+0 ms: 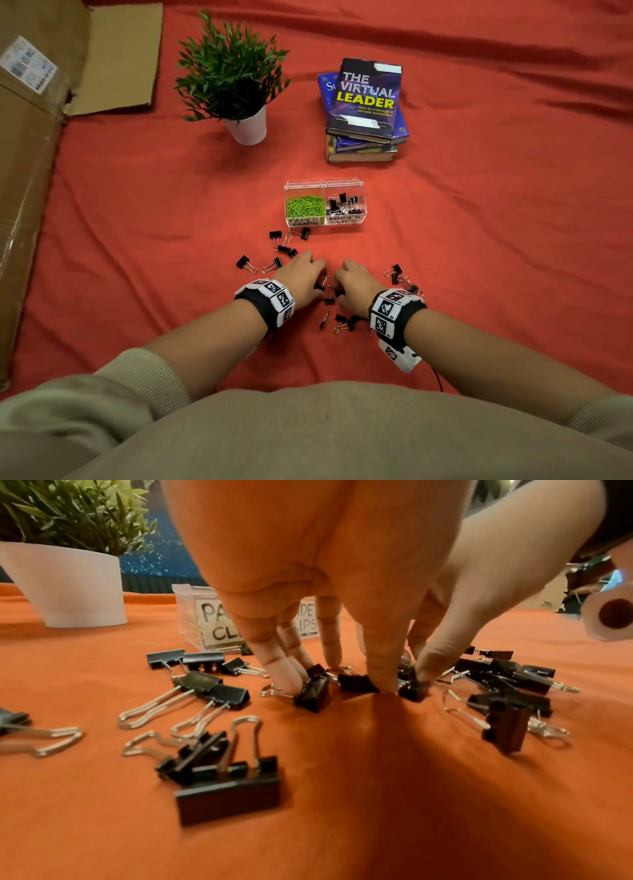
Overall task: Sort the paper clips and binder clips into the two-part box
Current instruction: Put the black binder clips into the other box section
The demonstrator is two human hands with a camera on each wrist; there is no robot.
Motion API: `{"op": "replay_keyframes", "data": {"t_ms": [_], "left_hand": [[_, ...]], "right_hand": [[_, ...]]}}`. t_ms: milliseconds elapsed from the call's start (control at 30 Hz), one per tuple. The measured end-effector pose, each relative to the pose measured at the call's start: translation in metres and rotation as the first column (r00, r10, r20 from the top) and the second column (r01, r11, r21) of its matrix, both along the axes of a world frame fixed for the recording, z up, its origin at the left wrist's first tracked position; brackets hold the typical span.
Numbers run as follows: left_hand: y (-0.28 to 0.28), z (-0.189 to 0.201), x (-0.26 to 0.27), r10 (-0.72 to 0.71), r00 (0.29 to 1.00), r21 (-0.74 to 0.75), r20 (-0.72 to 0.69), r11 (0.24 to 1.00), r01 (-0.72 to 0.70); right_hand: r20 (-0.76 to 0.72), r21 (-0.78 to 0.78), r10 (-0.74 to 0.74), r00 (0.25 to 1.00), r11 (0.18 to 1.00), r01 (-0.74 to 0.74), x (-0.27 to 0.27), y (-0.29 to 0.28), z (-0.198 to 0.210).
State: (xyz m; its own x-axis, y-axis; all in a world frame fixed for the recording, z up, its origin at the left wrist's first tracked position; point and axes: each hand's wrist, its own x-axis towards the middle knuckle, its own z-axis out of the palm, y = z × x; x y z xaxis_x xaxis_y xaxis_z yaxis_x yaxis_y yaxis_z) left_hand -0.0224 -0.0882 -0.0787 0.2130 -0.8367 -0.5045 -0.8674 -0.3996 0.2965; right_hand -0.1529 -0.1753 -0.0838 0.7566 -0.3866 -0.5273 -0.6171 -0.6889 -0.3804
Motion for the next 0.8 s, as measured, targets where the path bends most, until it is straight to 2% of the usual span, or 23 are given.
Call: {"op": "replay_keyframes", "data": {"t_ms": [133, 267, 333, 400, 467, 533, 667, 800], "left_hand": [[-0.002, -0.001, 0.001, 0.065, 0.997, -0.009, -0.041, 0.998, -0.065], [-0.003, -0.001, 0.001, 0.101, 0.994, -0.018, -0.036, 0.995, -0.102], [-0.004, -0.002, 0.001, 0.104, 0.994, -0.022, -0.035, 0.994, -0.105], [-0.005, -0.003, 0.000, 0.108, 0.994, -0.022, -0.027, 0.994, -0.109], [-0.005, -0.004, 0.000, 0.108, 0.994, -0.026, -0.026, 0.994, -0.109], [-0.005, -0.004, 0.000, 0.111, 0.993, -0.034, -0.044, 0.993, -0.112], [-0.010, 0.000, 0.006, 0.131, 0.987, -0.064, -0.096, 0.988, -0.137], [-0.026, 0.015, 0.011, 0.147, 0.976, -0.184, -0.161, 0.967, -0.176]], "right_hand": [[0.088, 0.033, -0.020, 0.996, 0.999, 0.018, -0.003, -0.007, 0.000], [0.145, 0.077, -0.198, 0.969, 0.979, 0.189, -0.002, -0.026, 0.003], [0.184, 0.140, -0.356, 0.916, 0.932, 0.334, 0.005, -0.041, 0.012], [0.251, 0.215, -0.495, 0.832, 0.867, 0.451, 0.018, -0.061, 0.026], [0.334, 0.234, -0.561, 0.758, 0.828, 0.510, 0.034, -0.082, 0.040], [0.377, 0.197, -0.553, 0.743, 0.832, 0.519, 0.049, -0.099, 0.048], [0.381, 0.115, -0.473, 0.795, 0.877, 0.467, 0.063, -0.111, 0.050], [0.395, 0.141, -0.506, 0.767, 0.858, 0.493, 0.048, -0.117, 0.044]]}}
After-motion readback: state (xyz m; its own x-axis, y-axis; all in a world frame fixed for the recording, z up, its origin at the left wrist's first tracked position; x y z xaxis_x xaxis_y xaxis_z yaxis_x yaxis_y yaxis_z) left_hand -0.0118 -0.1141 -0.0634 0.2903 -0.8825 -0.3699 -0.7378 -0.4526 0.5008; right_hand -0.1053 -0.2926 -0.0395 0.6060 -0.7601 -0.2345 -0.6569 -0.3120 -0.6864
